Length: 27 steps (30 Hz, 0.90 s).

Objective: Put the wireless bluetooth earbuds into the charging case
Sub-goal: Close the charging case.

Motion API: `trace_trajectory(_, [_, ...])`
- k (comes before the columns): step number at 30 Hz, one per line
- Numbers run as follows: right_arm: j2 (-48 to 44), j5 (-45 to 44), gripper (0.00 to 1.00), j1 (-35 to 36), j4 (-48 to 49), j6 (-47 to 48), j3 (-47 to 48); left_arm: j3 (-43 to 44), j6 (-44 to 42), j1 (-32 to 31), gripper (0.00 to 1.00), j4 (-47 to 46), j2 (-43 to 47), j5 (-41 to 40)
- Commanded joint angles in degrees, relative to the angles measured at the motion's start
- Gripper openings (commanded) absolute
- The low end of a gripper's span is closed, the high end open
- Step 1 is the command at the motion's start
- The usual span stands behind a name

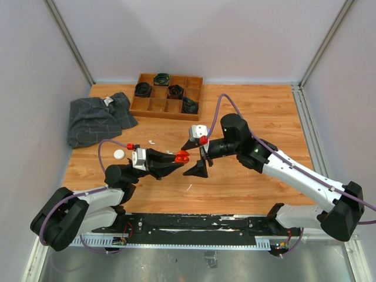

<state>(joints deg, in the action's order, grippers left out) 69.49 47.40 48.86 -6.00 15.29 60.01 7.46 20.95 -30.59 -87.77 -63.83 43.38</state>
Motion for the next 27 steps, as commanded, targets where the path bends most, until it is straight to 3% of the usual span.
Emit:
trace_trajectory(1, [-0.7, 2.5, 0.89, -0.3, -2.3, 0.6, 1.9, 0.4, -2.1, -0.2, 0.00, -9.4, -0.4, -4.5])
trace_trajectory(14, [-4.0, -5.6, 0.89, -0.4, -6.5, 1.9, 1.0, 1.3, -1.8, -0.2, 0.00, 7.7, -0.4, -13.3])
trace_trajectory(22, [-8.6, -35.0, 0.91, -0.5, -5.2, -4.9, -4.4, 7.8, 3.8, -0.2, 0.00, 27.3, -2.4, -19.2])
trace_trajectory(27, [-11.1, -48.3, 0.93, -1.4, -3.5, -10.5, -9.8, 14.0, 9.7, -0.2, 0.00, 38.6, -6.9, -23.4])
